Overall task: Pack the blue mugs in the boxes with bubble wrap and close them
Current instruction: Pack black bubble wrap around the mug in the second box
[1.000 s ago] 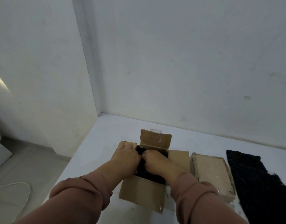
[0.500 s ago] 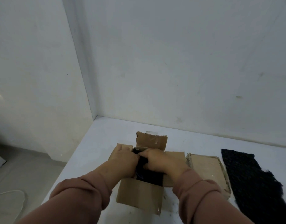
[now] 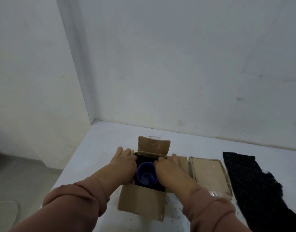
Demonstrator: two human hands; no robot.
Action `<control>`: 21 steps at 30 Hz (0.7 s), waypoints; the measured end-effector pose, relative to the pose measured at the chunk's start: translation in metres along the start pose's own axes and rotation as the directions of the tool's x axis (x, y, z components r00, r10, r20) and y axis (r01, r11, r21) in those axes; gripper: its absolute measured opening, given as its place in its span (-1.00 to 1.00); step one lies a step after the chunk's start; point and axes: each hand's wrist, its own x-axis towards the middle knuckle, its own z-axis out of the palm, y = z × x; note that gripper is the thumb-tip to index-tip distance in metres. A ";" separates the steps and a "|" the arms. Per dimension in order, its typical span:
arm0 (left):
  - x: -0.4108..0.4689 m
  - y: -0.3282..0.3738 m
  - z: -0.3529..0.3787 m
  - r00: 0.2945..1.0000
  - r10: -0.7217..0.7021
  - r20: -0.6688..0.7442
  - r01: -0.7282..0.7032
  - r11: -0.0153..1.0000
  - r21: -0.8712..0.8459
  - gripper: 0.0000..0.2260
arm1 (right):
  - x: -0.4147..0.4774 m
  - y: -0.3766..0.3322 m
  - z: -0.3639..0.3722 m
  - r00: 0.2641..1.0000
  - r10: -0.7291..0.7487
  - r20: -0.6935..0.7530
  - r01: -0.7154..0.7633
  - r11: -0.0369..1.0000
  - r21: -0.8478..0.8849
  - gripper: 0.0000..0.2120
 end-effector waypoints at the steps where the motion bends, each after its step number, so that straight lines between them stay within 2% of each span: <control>1: -0.001 -0.001 0.000 1.000 -0.001 0.002 0.001 1.000 -0.011 -0.51 | 0.000 -0.001 0.000 1.000 0.004 0.016 -0.004 1.000 -0.013 -0.57; 7: -0.003 -0.002 0.000 1.000 -0.006 0.018 0.007 0.999 -0.054 -0.51 | -0.006 -0.004 -0.002 1.000 0.017 0.004 -0.017 0.999 0.044 -0.50; 11: -0.003 -0.001 -0.005 0.999 -0.041 0.016 0.042 0.995 -0.093 -0.65 | -0.009 -0.006 0.002 0.999 0.023 -0.044 -0.018 0.994 0.109 -0.54; 16: 0.005 0.014 -0.004 0.993 -0.100 -0.063 0.100 0.995 -0.003 -0.75 | -0.010 -0.010 0.002 0.998 0.025 -0.053 -0.019 0.994 0.108 -0.53; 21: 0.011 0.020 -0.011 0.991 -0.119 -0.057 0.119 0.993 -0.006 -0.77 | -0.011 -0.006 0.008 0.997 -0.004 -0.075 0.010 0.997 0.074 -0.55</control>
